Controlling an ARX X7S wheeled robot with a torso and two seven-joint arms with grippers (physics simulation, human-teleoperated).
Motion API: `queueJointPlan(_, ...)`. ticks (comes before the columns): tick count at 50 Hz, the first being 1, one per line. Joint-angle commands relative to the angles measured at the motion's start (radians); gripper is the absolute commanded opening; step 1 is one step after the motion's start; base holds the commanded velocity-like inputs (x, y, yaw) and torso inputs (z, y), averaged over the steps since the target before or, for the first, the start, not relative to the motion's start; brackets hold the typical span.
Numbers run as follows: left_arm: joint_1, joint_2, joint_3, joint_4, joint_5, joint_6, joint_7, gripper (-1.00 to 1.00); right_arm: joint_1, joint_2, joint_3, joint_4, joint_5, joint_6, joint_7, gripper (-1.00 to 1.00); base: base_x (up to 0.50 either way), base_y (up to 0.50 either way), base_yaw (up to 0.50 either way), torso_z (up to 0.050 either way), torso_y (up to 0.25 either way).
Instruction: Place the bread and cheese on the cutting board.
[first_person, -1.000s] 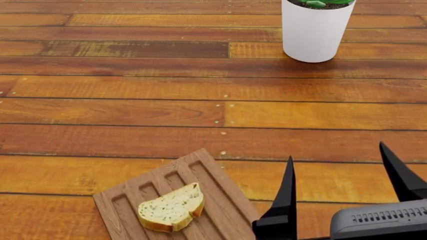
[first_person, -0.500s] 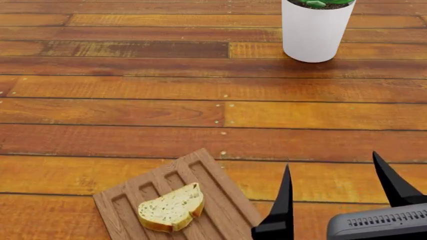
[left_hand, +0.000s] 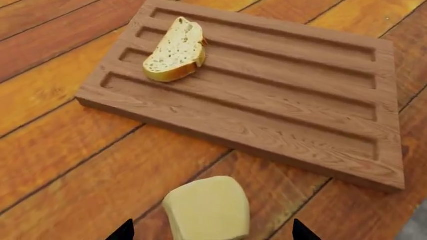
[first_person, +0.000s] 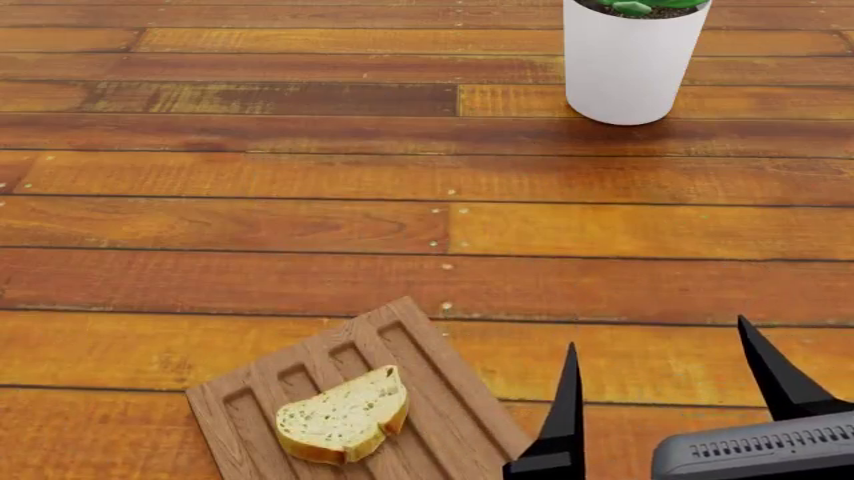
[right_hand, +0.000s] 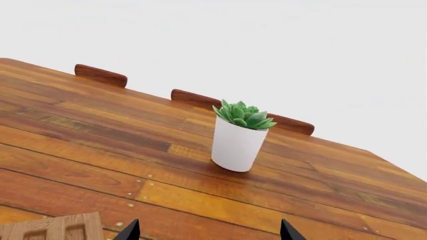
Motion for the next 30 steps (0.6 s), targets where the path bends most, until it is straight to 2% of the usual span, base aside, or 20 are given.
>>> queueJointPlan(1,0.063,0.064,0.013,0.000,0.086,-0.019,0.039,1.00,-0.013,-0.013,0.027,0.001,-0.024,-0.008,-0.018,1.00,0.00,0.00,0.00,0.000,0.000)
queueJointPlan(22,0.245,0.130,0.018,-0.075,0.308,-0.067,0.154,1.00,-0.034,-0.002,0.028,0.004,-0.029,-0.030,-0.021,1.00,0.00,0.00,0.00,0.000,0.000)
queueJointPlan(30,0.314,0.122,0.009,-0.088,0.374,-0.072,0.197,1.00,-0.038,0.001,0.028,0.008,-0.031,-0.036,-0.022,1.00,0.00,0.00,0.00,0.000,0.000)
